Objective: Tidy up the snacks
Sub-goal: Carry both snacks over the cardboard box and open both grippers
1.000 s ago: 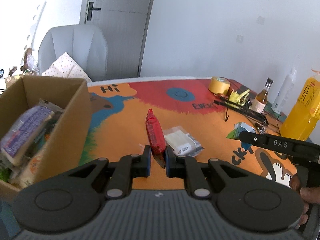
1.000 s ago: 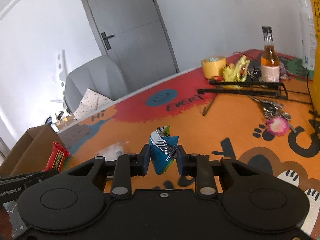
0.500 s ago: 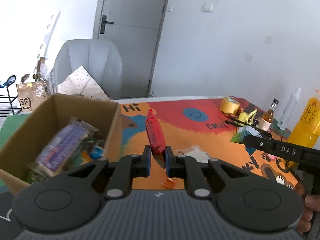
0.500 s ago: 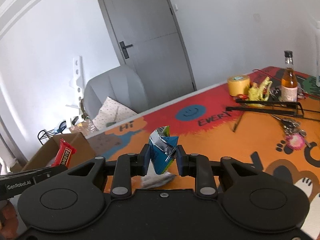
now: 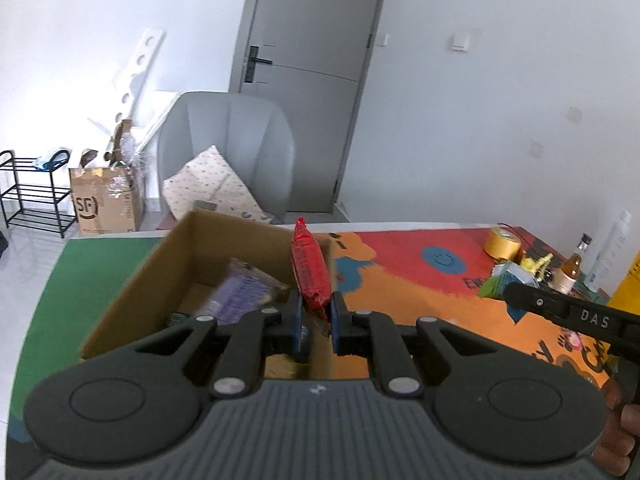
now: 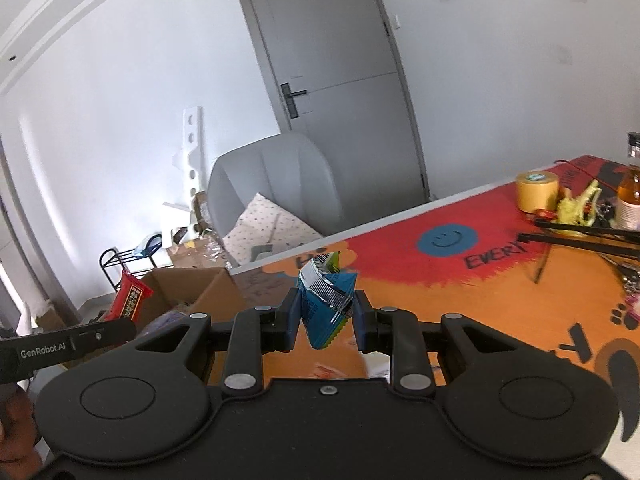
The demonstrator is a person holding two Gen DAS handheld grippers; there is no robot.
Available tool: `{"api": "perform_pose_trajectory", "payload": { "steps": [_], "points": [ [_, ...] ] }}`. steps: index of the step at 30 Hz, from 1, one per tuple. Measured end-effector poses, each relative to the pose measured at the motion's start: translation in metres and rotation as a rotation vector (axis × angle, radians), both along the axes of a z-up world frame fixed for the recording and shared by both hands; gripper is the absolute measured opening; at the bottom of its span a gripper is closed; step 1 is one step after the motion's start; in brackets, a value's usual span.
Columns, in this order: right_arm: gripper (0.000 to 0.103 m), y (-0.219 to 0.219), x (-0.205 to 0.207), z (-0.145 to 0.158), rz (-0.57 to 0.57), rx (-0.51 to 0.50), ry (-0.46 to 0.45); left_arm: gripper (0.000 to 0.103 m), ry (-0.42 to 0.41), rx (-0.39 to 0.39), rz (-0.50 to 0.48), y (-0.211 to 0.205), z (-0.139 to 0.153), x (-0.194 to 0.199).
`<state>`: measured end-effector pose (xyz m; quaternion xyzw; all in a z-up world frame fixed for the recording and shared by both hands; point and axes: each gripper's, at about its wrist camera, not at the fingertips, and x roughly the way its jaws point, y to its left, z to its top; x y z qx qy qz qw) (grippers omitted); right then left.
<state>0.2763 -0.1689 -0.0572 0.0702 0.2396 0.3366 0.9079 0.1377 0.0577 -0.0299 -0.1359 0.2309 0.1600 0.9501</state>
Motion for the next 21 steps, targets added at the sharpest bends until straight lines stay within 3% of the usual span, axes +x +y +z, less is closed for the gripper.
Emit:
{"api": "perform_pose_trajectory", "payload": {
  "steps": [21],
  "points": [
    [0.025,0.083,0.0,0.015,0.108,-0.028,-0.036,0.013,0.011,-0.01,0.058,0.079,-0.003,0.011]
  ]
}}
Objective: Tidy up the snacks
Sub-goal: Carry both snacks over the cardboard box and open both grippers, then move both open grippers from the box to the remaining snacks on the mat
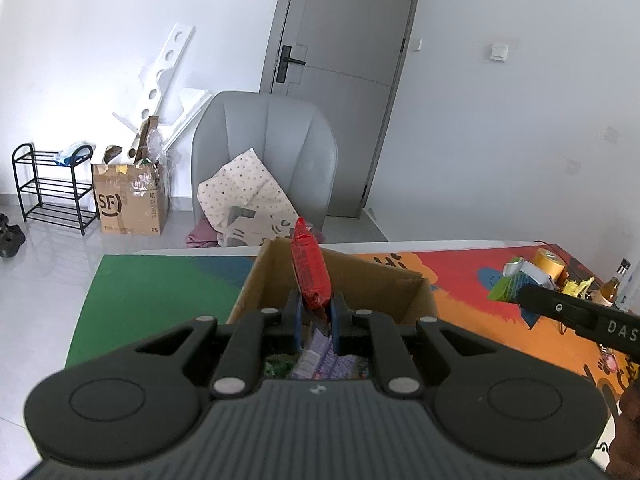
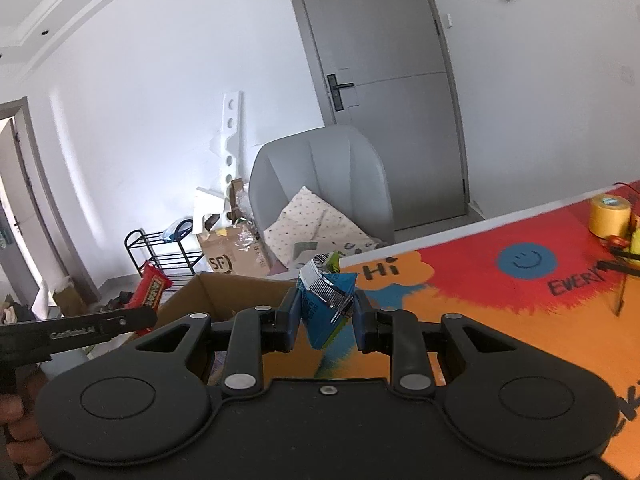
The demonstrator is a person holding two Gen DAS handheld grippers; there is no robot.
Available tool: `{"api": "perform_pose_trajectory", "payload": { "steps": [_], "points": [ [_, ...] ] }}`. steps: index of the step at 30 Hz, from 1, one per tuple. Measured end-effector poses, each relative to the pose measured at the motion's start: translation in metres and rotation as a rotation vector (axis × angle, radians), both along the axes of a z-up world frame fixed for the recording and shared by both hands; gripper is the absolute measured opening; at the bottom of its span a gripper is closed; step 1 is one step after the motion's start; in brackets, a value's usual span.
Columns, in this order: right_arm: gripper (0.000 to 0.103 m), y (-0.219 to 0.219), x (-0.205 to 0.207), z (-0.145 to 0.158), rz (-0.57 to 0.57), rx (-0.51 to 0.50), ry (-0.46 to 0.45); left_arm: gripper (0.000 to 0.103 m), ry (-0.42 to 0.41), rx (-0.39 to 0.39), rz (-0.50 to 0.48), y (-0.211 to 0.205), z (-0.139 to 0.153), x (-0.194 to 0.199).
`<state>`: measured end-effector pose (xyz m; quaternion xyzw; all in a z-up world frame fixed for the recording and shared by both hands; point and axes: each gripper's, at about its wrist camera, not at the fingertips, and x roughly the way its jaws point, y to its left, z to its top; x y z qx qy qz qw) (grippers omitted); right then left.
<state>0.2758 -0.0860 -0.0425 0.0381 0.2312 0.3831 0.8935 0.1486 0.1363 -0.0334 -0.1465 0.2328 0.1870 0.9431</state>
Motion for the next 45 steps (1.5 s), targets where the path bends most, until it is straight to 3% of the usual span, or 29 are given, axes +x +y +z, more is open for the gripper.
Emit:
{"api": "perform_pose_trajectory", "payload": {
  "steps": [2,6,20,21,25,30,41,45],
  "points": [
    [0.025,0.006,0.0,0.0,0.008,-0.007,-0.002,0.014,0.005,-0.005,-0.007,0.004,-0.005,0.004],
    [0.025,0.021,0.0,-0.001,0.033,-0.028,-0.001,0.026,0.03,-0.003,0.019,0.009,-0.011,0.006],
    [0.026,0.056,0.002,0.006,0.091,-0.033,0.017,0.058,0.002,-0.031,0.076,0.022,-0.007,-0.016],
    [0.026,0.059,0.003,0.008,0.097,-0.028,0.016,0.06,0.0,-0.033,0.079,0.023,-0.007,-0.016],
    [0.046,0.061,0.006,0.009,0.083,-0.005,0.024,0.072,-0.001,-0.032,0.093,0.025,-0.005,-0.018],
    [0.047,0.045,0.008,0.004,0.05,-0.003,0.056,0.087,-0.012,-0.008,0.099,0.02,-0.002,-0.019],
    [0.054,0.007,0.003,0.001,-0.022,0.002,0.075,0.096,-0.002,0.027,0.043,-0.012,0.002,-0.015],
    [0.062,-0.009,0.004,-0.003,-0.061,0.007,0.084,0.099,-0.002,0.044,0.023,-0.024,0.003,-0.012]
  ]
}}
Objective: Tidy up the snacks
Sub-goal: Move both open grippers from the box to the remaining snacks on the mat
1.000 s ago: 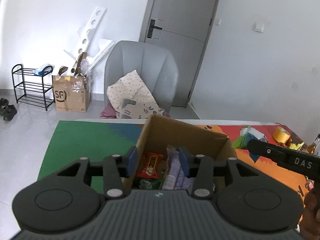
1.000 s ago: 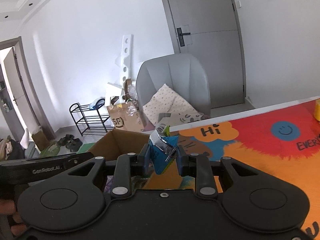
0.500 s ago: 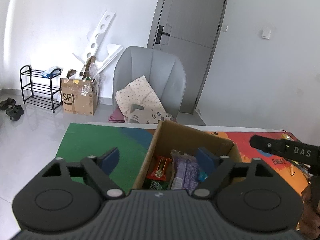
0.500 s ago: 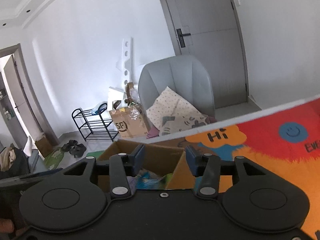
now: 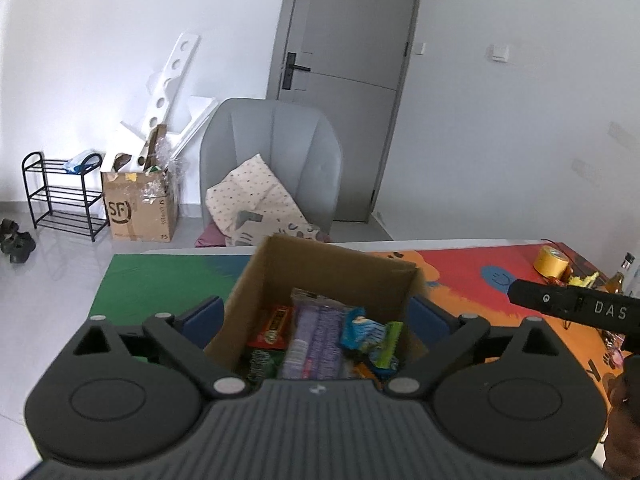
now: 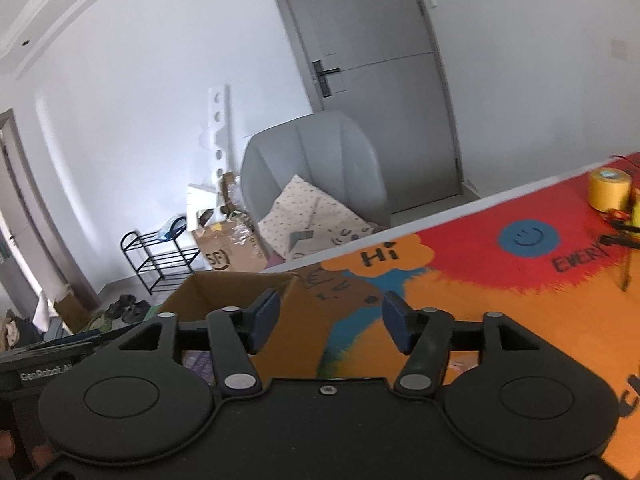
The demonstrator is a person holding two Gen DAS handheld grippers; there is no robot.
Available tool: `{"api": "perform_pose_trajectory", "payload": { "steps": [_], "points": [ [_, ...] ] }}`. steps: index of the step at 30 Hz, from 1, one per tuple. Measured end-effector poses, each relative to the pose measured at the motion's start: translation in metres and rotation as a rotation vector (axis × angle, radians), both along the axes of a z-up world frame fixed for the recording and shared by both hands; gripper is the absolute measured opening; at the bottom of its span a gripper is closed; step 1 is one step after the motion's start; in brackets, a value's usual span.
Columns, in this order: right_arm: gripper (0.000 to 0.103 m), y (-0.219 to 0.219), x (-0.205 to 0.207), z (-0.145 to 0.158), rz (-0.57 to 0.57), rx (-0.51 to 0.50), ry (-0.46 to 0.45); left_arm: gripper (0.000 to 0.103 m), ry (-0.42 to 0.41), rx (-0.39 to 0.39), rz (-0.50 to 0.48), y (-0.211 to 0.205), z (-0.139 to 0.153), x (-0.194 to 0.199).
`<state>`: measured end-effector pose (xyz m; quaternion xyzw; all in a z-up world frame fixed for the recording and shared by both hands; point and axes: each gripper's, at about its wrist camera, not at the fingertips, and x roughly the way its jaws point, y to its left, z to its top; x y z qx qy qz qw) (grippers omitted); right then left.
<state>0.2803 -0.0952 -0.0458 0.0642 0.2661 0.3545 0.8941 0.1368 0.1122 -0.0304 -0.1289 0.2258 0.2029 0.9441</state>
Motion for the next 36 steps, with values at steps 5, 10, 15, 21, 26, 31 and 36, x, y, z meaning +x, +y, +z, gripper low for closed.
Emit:
{"api": "perform_pose_trajectory", "payload": {
  "steps": [5,10,15,21,26,31,36],
  "points": [
    [0.075,-0.022,0.002,-0.003,-0.029,0.008,0.01,0.101,0.014,0.006,-0.011,-0.016,0.0,0.007],
    [0.086,-0.041,0.002,-0.005,-0.035,0.002,0.012,0.101,0.015,0.012,-0.019,-0.035,0.002,0.012],
    [0.091,-0.06,0.003,-0.009,-0.042,0.002,0.016,0.101,0.02,0.024,-0.05,-0.056,0.004,0.019],
    [0.092,-0.084,0.007,-0.014,-0.064,0.011,0.025,0.101,0.026,0.029,-0.075,-0.076,0.003,0.028],
    [0.092,-0.102,0.01,-0.019,-0.084,0.013,0.032,0.101,0.039,0.026,-0.089,-0.09,0.0,0.037],
    [0.092,-0.118,0.016,-0.025,-0.099,0.015,0.038,0.101,0.06,0.019,-0.133,-0.105,-0.004,0.048],
    [0.091,-0.128,0.022,-0.035,-0.106,0.01,0.052,0.1,0.071,0.027,-0.168,-0.121,-0.011,0.058]
  ]
}}
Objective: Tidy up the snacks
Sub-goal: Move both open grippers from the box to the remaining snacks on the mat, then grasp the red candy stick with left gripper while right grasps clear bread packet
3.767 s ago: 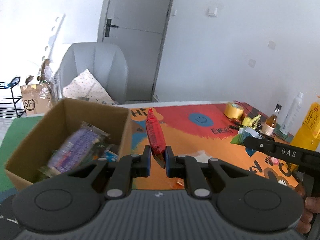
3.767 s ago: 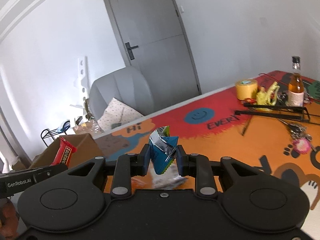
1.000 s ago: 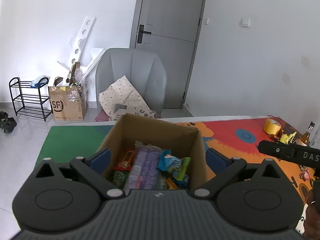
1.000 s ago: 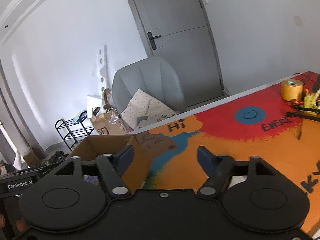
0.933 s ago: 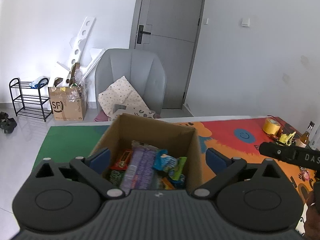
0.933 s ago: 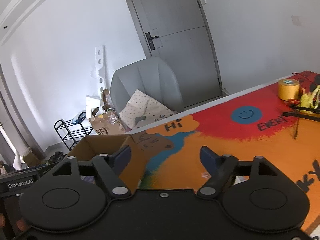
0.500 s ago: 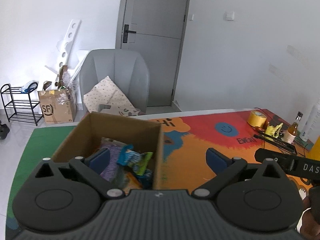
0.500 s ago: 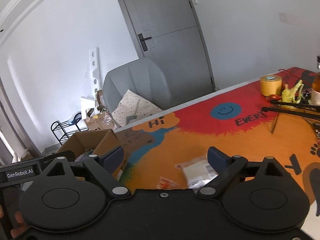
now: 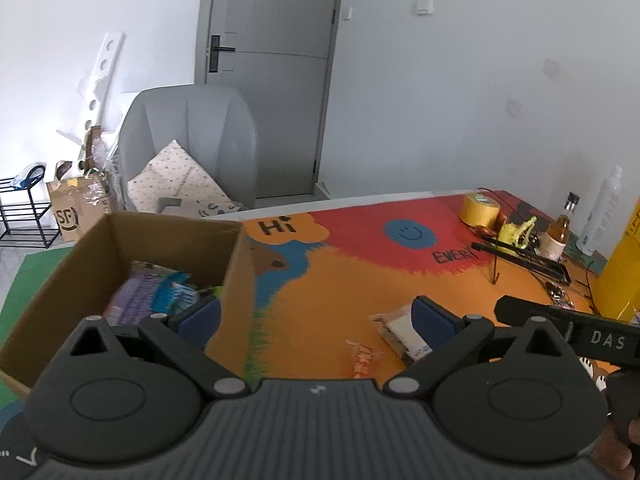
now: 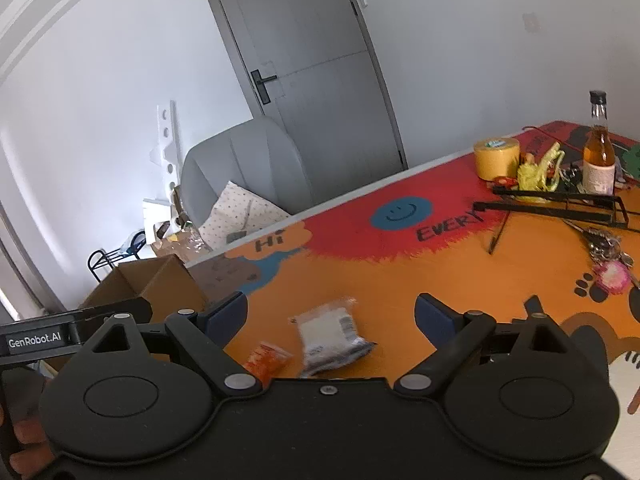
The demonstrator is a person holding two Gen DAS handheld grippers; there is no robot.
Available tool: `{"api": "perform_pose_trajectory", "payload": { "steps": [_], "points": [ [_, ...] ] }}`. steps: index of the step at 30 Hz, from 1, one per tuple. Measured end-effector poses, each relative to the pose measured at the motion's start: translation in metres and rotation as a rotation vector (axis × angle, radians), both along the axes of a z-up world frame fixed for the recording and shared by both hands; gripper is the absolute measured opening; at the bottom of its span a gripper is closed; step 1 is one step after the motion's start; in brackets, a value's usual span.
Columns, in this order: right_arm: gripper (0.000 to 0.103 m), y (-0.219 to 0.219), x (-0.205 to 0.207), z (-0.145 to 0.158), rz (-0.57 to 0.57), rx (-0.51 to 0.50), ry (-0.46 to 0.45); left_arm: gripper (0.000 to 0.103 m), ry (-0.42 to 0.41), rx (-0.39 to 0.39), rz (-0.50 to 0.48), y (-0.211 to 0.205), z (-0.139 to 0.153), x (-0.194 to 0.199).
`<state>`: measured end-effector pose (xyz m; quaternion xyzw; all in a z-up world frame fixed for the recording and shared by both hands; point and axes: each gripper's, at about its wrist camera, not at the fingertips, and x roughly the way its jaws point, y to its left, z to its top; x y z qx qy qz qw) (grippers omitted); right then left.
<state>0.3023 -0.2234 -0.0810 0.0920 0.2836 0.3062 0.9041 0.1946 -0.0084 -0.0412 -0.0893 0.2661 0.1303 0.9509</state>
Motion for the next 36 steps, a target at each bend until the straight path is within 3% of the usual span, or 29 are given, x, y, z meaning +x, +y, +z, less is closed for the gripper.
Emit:
{"api": "perform_pose_trajectory", "payload": {
  "steps": [5,13,23,27,36],
  "points": [
    [0.083,-0.006,0.007,-0.01,0.01,-0.007,0.019,0.096,0.026,-0.002,-0.029,-0.013,-0.011,0.014],
    [0.081,-0.01,0.02,-0.027,0.027,-0.009,0.058,0.071,0.098,-0.03,-0.055,-0.021,-0.035,0.037],
    [0.078,0.0,0.034,-0.039,0.059,-0.019,0.088,0.05,0.203,-0.066,-0.076,-0.019,-0.072,0.062],
    [0.078,0.008,0.038,-0.041,0.074,-0.029,0.09,0.019,0.236,-0.08,-0.08,-0.014,-0.083,0.065],
    [0.078,0.034,0.04,-0.043,0.113,-0.08,0.081,0.017,0.168,-0.064,-0.056,0.0,-0.063,0.052]
  ]
}}
